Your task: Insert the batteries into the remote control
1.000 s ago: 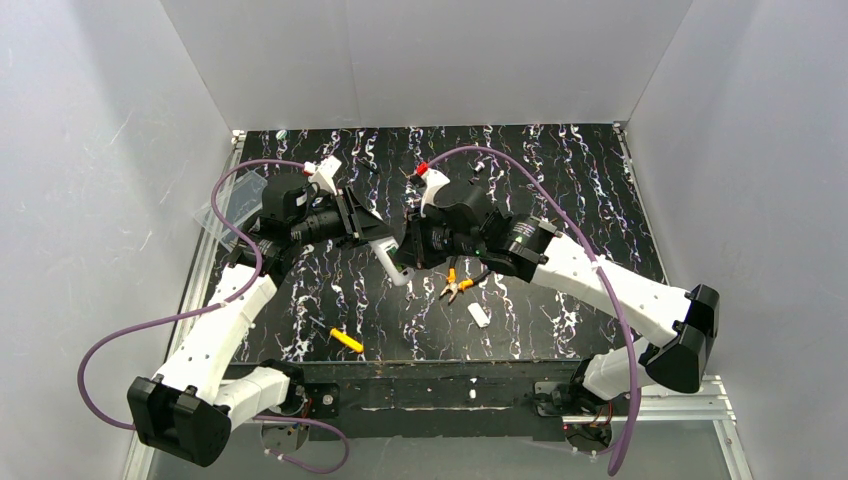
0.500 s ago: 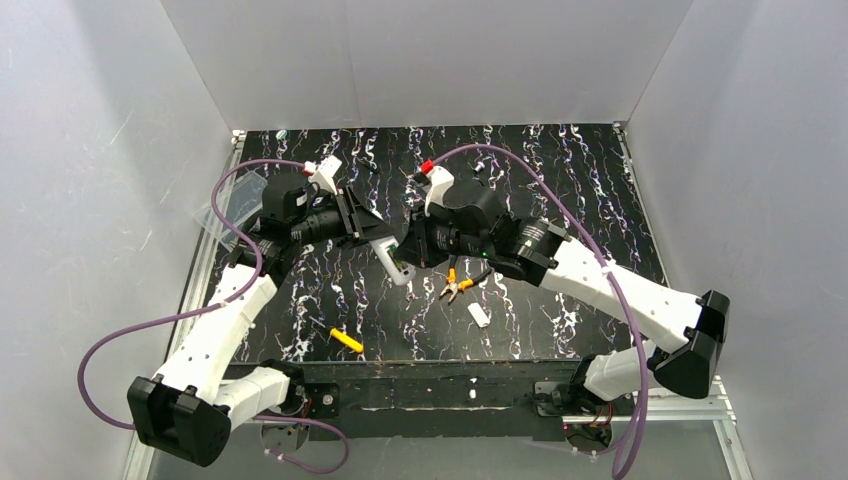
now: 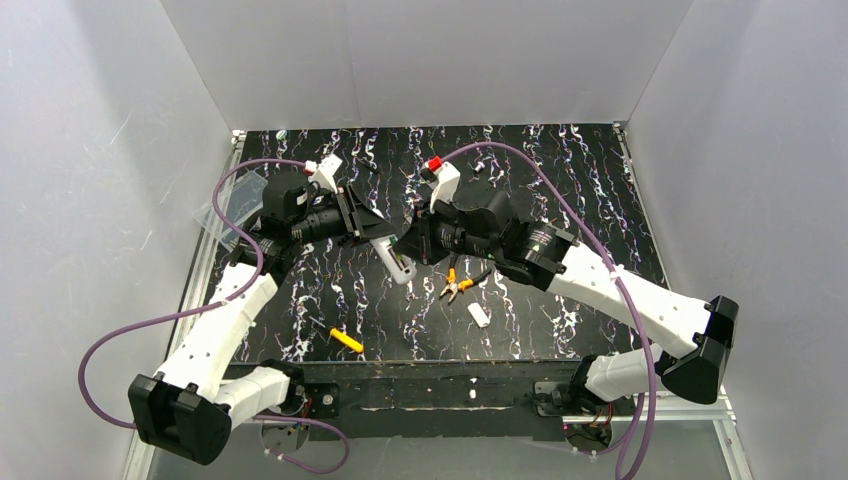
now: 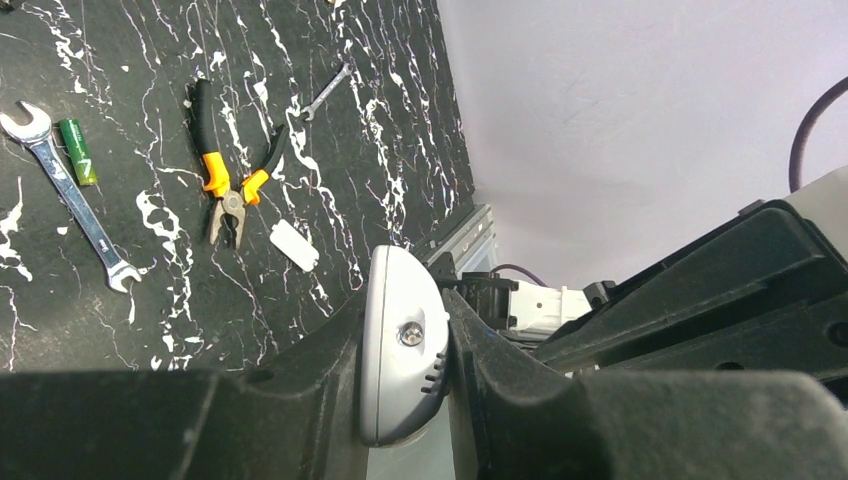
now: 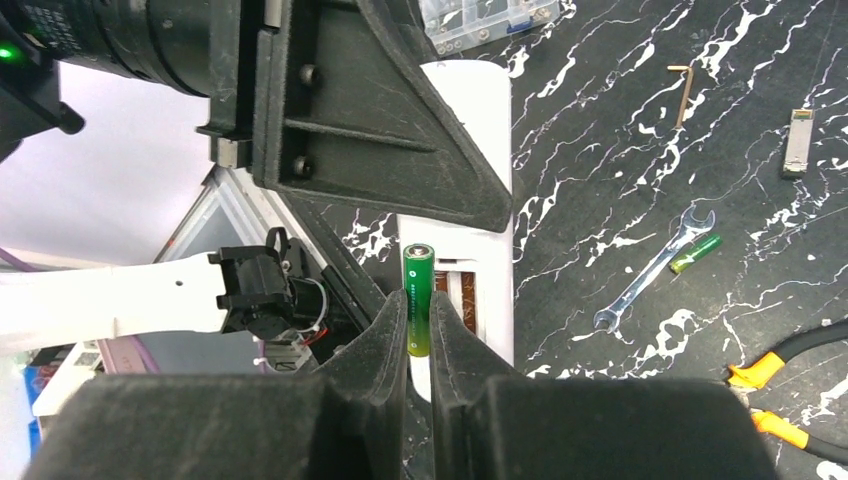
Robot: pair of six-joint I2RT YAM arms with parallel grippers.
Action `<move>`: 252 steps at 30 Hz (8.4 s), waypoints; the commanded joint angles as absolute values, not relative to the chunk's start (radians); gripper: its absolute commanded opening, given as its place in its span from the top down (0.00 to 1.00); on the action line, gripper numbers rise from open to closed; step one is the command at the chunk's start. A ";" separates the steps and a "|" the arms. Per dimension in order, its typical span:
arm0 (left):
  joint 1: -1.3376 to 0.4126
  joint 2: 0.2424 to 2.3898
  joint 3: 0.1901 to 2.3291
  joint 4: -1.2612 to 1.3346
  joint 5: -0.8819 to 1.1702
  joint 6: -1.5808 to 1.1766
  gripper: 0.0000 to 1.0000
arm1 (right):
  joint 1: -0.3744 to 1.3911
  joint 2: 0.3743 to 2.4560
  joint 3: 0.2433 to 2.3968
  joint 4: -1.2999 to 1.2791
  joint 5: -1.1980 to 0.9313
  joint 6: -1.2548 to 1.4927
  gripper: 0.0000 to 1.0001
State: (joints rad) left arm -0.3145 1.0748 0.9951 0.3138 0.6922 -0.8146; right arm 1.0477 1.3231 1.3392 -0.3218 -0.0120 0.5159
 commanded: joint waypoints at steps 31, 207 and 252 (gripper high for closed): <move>-0.318 1.087 1.001 0.384 0.764 -0.855 1.00 | 1.051 1.294 1.258 -0.248 0.052 0.337 0.90; -0.404 1.172 1.059 0.490 0.950 -0.983 1.00 | 0.749 1.298 1.094 0.086 -1.263 -0.354 0.69; -0.403 1.159 1.051 0.479 0.959 -0.971 1.00 | 0.698 1.344 1.141 0.156 -1.229 -0.330 0.63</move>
